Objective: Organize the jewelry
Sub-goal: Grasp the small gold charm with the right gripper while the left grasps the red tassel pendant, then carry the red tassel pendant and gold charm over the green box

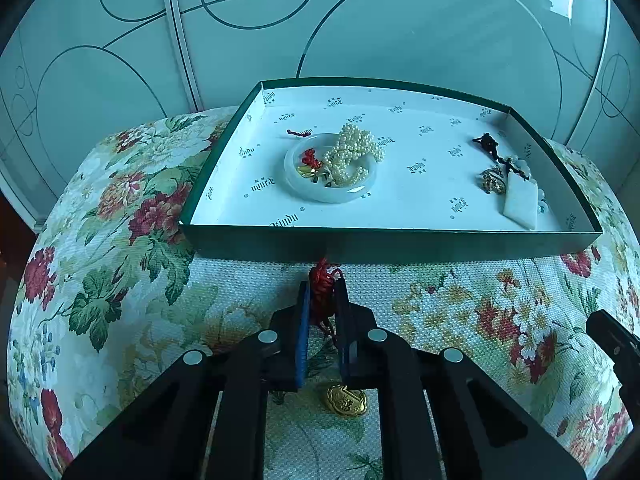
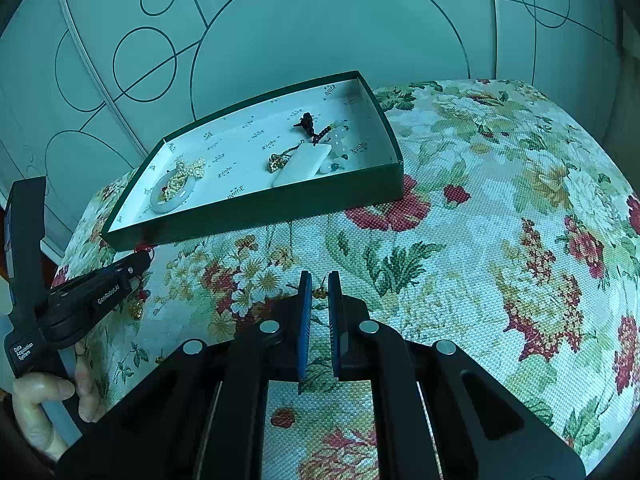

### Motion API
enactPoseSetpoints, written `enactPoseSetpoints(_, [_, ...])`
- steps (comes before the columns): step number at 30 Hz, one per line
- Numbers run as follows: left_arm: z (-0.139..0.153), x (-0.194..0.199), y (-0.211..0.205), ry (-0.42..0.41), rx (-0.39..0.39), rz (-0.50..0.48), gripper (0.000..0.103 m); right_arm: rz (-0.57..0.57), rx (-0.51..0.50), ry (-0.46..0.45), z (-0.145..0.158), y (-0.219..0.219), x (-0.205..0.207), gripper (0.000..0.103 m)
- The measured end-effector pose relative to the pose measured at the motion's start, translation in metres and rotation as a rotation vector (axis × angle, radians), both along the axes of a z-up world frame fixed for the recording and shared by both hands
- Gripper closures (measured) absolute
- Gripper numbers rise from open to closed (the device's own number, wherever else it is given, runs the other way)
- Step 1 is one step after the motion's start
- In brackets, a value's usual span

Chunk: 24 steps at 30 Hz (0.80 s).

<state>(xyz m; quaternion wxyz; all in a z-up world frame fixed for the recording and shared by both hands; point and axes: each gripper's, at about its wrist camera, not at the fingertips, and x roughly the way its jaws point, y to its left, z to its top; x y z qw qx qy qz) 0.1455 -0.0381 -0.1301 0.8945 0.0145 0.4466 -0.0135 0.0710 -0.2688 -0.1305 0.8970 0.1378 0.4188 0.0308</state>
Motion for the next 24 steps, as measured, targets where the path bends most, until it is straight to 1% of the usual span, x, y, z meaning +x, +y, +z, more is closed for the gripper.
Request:
enactPoseSetpoints(5, [0.006, -0.005, -0.001, -0.021, -0.001, 0.001, 0.093, 0.0, 0.004, -0.001, 0.001, 0.0, 0.001, 0.095])
enactPoseSetpoints(10, [0.021, -0.013, -0.001, -0.053, -0.018, -0.007, 0.093, 0.005, 0.001, -0.012, 0.006, 0.003, -0.001, 0.095])
enactPoseSetpoints(18, [0.048, -0.03, 0.001, -0.115, -0.042, -0.022, 0.093, 0.016, -0.01, -0.044, 0.022, 0.011, -0.007, 0.095])
enactPoseSetpoints(24, [0.068, -0.033, 0.004, -0.162, -0.061, -0.025, 0.093, 0.032, -0.019, -0.077, 0.036, 0.019, -0.007, 0.095])
